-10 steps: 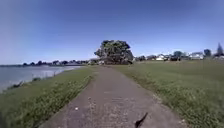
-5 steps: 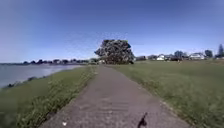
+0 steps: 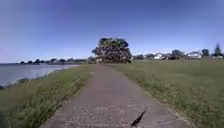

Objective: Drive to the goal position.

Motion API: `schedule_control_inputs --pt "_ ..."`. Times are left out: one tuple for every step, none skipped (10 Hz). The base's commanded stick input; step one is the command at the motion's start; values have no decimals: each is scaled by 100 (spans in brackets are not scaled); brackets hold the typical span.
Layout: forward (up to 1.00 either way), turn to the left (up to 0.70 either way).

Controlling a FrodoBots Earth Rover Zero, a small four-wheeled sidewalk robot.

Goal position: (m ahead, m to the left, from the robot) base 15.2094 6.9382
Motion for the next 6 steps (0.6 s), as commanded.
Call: schedule_control_inputs --pt "70 0" --pt "70 0" --pt "70 0" --pt "70 0" --pt "70 0" --pt "70 0"
